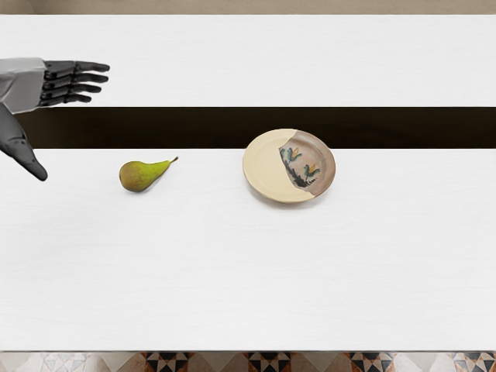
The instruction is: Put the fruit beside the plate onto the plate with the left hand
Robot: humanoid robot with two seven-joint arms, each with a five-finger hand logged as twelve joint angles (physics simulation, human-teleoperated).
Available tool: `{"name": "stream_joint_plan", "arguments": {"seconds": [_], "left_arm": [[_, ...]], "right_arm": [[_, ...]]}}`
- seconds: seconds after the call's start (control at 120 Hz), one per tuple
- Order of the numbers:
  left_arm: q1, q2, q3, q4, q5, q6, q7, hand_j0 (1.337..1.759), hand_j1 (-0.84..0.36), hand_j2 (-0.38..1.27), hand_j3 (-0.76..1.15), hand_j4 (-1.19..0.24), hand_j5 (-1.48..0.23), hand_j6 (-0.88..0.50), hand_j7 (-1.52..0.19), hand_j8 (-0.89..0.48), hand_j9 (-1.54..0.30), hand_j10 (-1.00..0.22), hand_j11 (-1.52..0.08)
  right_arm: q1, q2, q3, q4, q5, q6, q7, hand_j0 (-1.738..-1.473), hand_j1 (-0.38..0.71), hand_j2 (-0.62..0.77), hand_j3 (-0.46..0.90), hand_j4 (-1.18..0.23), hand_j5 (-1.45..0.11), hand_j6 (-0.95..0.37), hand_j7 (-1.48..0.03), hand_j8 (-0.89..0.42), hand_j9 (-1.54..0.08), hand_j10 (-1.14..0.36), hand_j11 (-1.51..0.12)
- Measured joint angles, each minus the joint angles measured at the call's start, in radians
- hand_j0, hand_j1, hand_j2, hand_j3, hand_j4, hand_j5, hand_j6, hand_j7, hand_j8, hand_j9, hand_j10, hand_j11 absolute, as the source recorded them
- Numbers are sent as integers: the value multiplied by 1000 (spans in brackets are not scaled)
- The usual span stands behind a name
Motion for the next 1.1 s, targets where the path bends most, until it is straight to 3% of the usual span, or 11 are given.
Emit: {"name": "stream_joint_plan", "arguments": {"seconds": [0.142,0.233,0.375,0.458,0.508,0.558,0.733,0.817,1.1], "left_arm": [[0,-2,-1,-2,1,0,12,1658,335,5,0,-20,-19,-21,-19,-21,-19,-20,-19],[-12,-17,-7,-3,-2,0,90,1658,334,5,0,-20,-19,-21,-19,-21,-19,-20,-19],[-85,-50,-15,-3,-4,0,318,1658,334,4,0,-20,-20,-22,-19,-21,-19,-20,-19],[-109,-143,-17,-3,-5,0,495,1658,334,4,0,-20,-20,-22,-19,-21,-19,-20,-19],[-112,-189,-17,-3,-4,-1,559,1658,333,4,0,-21,-20,-22,-19,-22,-19,-20,-19],[-122,-196,-17,-4,-2,-1,598,1658,333,3,0,-21,-20,-22,-19,-22,-19,-20,-19],[-165,-301,-15,-48,104,58,650,1658,333,3,0,-20,-19,-21,-19,-21,-19,-19,-19],[-158,-380,-9,-58,197,135,657,1658,333,3,0,-20,-19,-21,-19,-20,-19,-19,-19],[-105,-511,61,-67,472,458,662,1658,332,4,0,-20,-21,-21,-21,-21,-20,-19,-20]], "right_arm": [[0,0,1,0,0,0,0,-1658,-349,0,0,0,0,-1,0,0,0,0,0],[0,0,1,0,0,0,0,-1658,-349,0,0,0,0,-1,0,0,0,0,0],[0,0,1,0,0,0,-1,-1658,-349,0,0,0,0,0,0,0,0,0,0],[0,0,1,0,0,0,-1,-1658,-349,0,0,0,0,0,0,0,0,0,0],[0,0,1,0,0,0,-1,-1658,-349,0,0,0,0,0,0,0,0,0,0],[0,0,1,0,0,0,-1,-1658,-349,0,0,0,0,-1,0,-1,0,0,0],[0,0,0,0,0,0,-1,-1658,-349,0,0,0,0,0,0,0,0,0,0],[0,0,0,0,0,-1,-1,-1658,-349,0,0,0,0,0,0,0,0,0,0],[-1,0,-1,-2,0,-1,-1,-1658,-349,0,0,0,0,0,0,0,0,0,0]]}}
